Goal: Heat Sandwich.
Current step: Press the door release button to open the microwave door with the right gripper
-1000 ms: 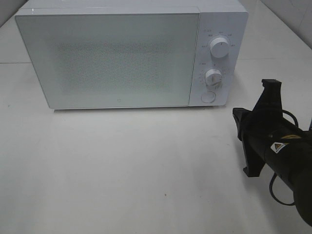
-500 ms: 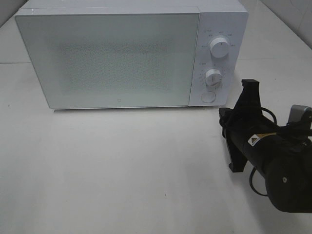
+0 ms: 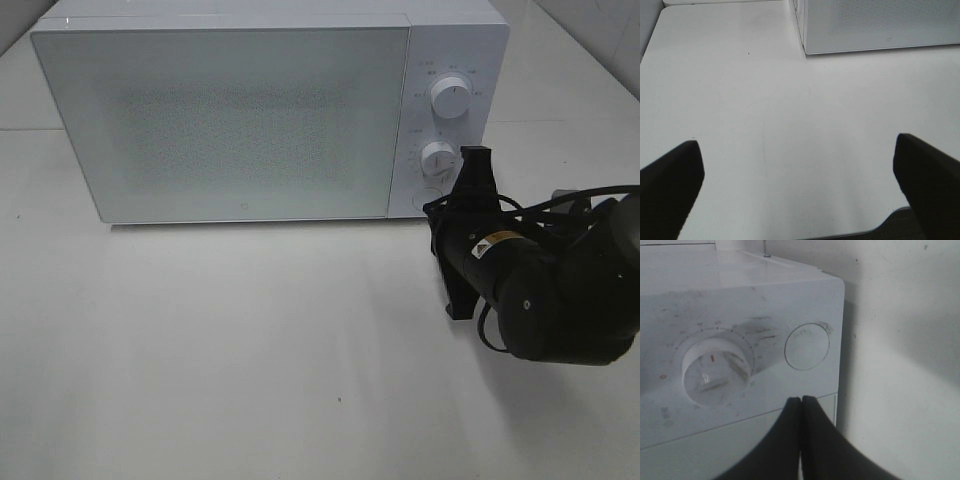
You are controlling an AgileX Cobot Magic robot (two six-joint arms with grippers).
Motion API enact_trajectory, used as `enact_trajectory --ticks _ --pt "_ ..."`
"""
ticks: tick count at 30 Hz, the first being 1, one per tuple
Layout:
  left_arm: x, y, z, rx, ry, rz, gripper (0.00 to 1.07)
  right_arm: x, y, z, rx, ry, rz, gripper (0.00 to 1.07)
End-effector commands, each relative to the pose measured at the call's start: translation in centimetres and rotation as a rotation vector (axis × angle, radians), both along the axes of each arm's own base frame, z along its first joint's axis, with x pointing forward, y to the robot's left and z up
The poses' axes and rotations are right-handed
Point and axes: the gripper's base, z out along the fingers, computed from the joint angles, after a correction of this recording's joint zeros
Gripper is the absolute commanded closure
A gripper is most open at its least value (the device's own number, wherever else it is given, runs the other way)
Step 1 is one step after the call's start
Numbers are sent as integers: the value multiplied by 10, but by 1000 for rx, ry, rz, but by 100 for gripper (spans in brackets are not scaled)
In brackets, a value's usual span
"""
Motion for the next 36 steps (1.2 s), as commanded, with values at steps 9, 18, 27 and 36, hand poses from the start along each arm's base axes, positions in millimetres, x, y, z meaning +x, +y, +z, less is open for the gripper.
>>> enact_trajectory --ticks 9,18,27,36 --pt "-2 0 0 -10 -25 1 9 32 2 -9 -30 39 28 107" --pt "-2 0 0 -10 -25 1 9 49 1 -13 -32 29 16 107" --pt "-2 0 0 -10 -25 1 9 60 -2 -11 -48 21 -5 107" --pt "-2 0 0 -10 -25 1 9 63 -3 -5 -47 -35 -24 107"
